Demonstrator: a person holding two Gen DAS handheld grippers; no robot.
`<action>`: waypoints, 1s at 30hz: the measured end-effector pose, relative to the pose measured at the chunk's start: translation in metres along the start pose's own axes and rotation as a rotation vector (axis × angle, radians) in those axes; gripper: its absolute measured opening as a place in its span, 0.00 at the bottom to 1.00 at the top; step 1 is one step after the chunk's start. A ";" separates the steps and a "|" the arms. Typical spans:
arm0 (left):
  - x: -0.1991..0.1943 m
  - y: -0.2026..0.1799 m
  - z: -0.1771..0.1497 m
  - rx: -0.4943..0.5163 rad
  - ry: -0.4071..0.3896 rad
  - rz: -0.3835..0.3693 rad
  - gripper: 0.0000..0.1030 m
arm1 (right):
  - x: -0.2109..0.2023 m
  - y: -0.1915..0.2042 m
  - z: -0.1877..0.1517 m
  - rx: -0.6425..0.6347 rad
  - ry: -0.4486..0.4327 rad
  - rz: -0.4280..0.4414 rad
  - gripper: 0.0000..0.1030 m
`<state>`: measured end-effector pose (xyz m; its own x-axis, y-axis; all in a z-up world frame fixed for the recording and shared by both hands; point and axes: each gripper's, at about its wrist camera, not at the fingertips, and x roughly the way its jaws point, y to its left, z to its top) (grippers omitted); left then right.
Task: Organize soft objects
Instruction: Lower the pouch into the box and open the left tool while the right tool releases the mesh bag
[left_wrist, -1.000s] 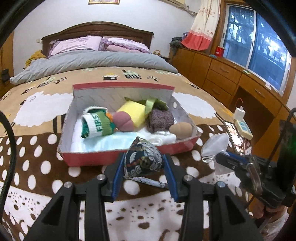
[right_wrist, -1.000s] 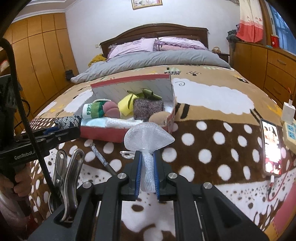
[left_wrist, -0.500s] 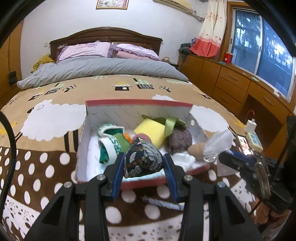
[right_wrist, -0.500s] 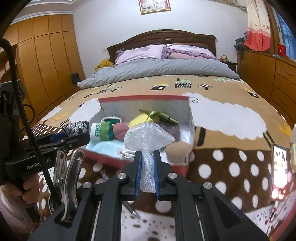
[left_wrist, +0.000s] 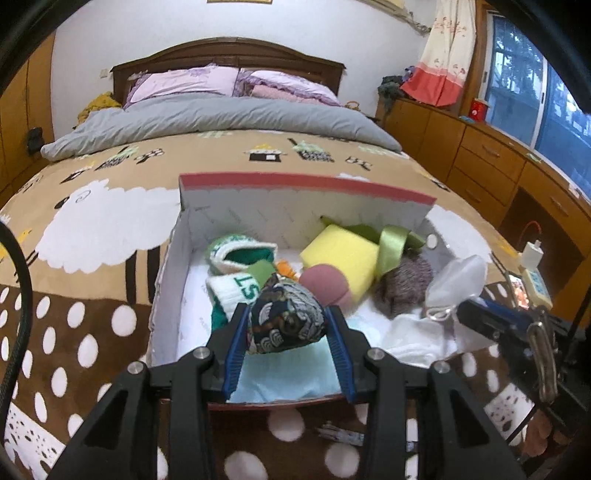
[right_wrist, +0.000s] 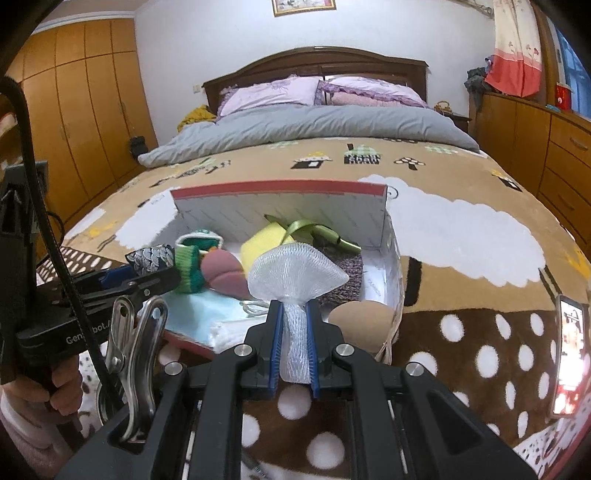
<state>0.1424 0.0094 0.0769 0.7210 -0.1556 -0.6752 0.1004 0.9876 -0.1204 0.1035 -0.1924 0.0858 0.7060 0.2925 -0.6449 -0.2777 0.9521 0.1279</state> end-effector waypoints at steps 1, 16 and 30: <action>0.002 0.001 -0.001 0.001 0.001 0.005 0.42 | 0.004 -0.001 0.000 0.000 0.005 -0.005 0.13; 0.017 0.004 -0.003 -0.003 0.009 0.046 0.43 | 0.034 -0.008 -0.009 0.018 0.055 -0.031 0.13; 0.019 0.010 -0.003 -0.034 0.021 0.039 0.47 | 0.036 -0.004 -0.010 0.017 0.053 -0.043 0.17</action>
<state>0.1546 0.0162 0.0606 0.7092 -0.1173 -0.6952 0.0483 0.9918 -0.1181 0.1232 -0.1865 0.0541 0.6814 0.2467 -0.6891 -0.2362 0.9652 0.1120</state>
